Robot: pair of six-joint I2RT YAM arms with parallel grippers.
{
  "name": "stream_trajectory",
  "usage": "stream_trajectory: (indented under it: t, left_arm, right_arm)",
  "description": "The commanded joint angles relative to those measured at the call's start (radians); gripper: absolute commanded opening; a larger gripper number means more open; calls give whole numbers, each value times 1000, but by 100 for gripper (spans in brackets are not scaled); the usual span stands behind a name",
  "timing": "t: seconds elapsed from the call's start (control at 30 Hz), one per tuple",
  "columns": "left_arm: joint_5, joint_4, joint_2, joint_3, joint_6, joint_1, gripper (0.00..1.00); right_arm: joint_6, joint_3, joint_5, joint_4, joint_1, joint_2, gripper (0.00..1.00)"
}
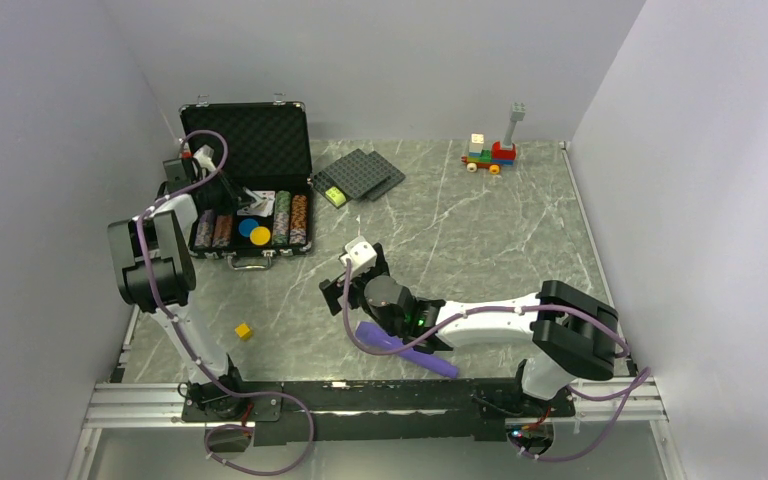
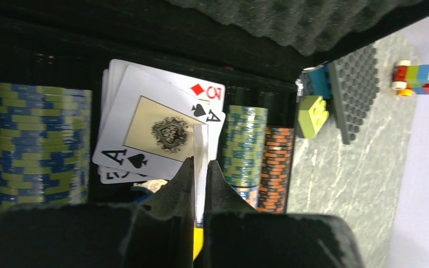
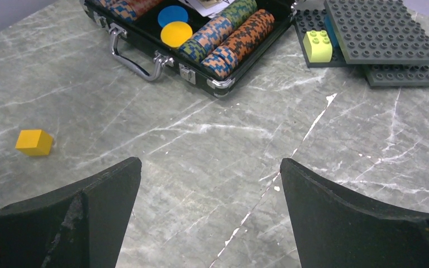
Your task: Pack up texas hold em set
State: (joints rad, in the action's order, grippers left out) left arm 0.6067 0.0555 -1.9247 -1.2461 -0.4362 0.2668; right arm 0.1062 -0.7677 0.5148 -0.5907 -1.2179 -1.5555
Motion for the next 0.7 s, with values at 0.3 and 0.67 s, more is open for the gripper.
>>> stream_trajectory:
  t: [0.3,0.67]
  left_arm:
    - [-112,121,-23,-88,109,-21,34]
    - [-187,156,40,-96,147,-20,60]
  right_arm:
    - [38,-37,8,19,3,4,99]
    - [48,-33,17,40,3,18,99]
